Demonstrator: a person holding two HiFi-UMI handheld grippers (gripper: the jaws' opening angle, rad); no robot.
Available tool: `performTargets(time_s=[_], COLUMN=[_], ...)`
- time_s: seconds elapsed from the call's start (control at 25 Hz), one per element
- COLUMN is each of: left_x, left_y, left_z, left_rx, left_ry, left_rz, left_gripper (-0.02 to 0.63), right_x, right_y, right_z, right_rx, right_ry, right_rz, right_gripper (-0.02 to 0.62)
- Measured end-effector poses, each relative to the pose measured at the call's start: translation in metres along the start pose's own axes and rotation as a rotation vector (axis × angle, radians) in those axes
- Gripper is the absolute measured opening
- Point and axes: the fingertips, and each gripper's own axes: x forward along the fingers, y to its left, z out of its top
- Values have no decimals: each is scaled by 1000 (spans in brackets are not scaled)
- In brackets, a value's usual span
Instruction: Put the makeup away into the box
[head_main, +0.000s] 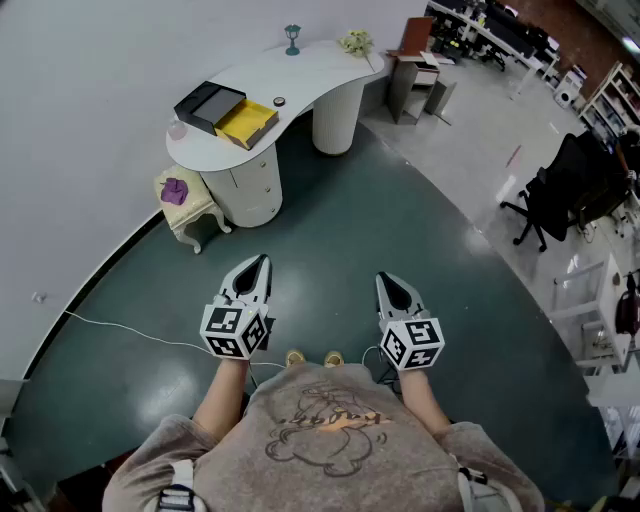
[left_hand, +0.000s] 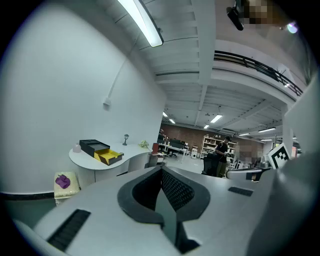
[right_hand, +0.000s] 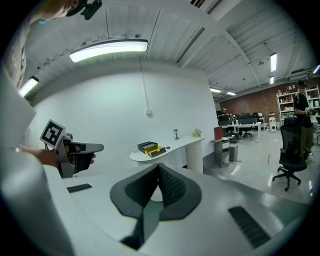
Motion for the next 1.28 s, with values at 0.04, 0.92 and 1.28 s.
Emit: performTargets(time_s=[0.04, 0.92, 1.28], left_x=[0, 27, 77], left_y=[0, 29, 47], left_z=[0, -5, 1], left_rx=[0, 29, 22], left_ry=[0, 8, 1], left_rz=[2, -83, -68], left_gripper=[21, 21, 21], right_x=[1, 33, 83], right_y=[1, 8, -16], right_z=[0, -4, 4], right_rx=[0, 65, 79], right_ry=[-1, -46, -48], right_rz=[7, -71, -51], right_gripper=[2, 3, 3])
